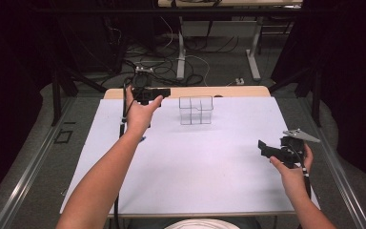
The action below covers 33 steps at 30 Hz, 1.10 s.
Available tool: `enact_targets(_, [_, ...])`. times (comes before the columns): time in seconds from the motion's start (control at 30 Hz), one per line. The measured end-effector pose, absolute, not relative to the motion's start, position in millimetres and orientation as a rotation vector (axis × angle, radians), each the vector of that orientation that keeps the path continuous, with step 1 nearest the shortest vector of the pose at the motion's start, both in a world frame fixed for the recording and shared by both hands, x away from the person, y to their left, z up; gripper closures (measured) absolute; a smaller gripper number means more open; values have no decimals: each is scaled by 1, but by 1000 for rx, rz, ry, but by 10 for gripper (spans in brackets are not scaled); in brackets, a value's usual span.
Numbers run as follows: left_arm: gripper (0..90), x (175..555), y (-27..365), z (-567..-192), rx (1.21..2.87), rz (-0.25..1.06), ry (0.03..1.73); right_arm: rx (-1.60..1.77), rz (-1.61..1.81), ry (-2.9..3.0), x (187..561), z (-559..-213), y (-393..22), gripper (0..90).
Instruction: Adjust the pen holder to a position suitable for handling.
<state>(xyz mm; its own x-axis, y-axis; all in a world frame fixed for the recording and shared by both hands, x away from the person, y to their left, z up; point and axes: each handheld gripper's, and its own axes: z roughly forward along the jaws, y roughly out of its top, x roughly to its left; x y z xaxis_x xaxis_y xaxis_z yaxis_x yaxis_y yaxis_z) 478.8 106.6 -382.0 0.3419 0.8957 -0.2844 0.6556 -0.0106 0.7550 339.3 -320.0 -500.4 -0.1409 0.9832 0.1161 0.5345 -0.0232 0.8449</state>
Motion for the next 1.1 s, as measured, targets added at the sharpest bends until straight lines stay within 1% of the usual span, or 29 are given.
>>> enact_targets(0.27, [493, 503, 93, -394, 1814, 301, 1461, 1600, 1080, 1721, 340, -502, -322, 49])
enact_targets(0.6, [515, 521, 84, -406, 1805, 297, 1532, 1612, 1092, 1731, 341, -504, -324, 59])
enact_targets(0.77, [516, 528, 76, -407, 1819, 297, 1551, 1604, 1096, 1735, 342, -504, -324, 60])
enact_targets(0.97, [518, 535, 70, -414, 1799, 284, 1577, 1592, 1101, 1730, 341, -503, -324, 62])
enact_targets(1.1, [547, 539, 69, -420, 1807, 280, 1591, 1599, 1107, 1742, 341, -503, -324, 63])
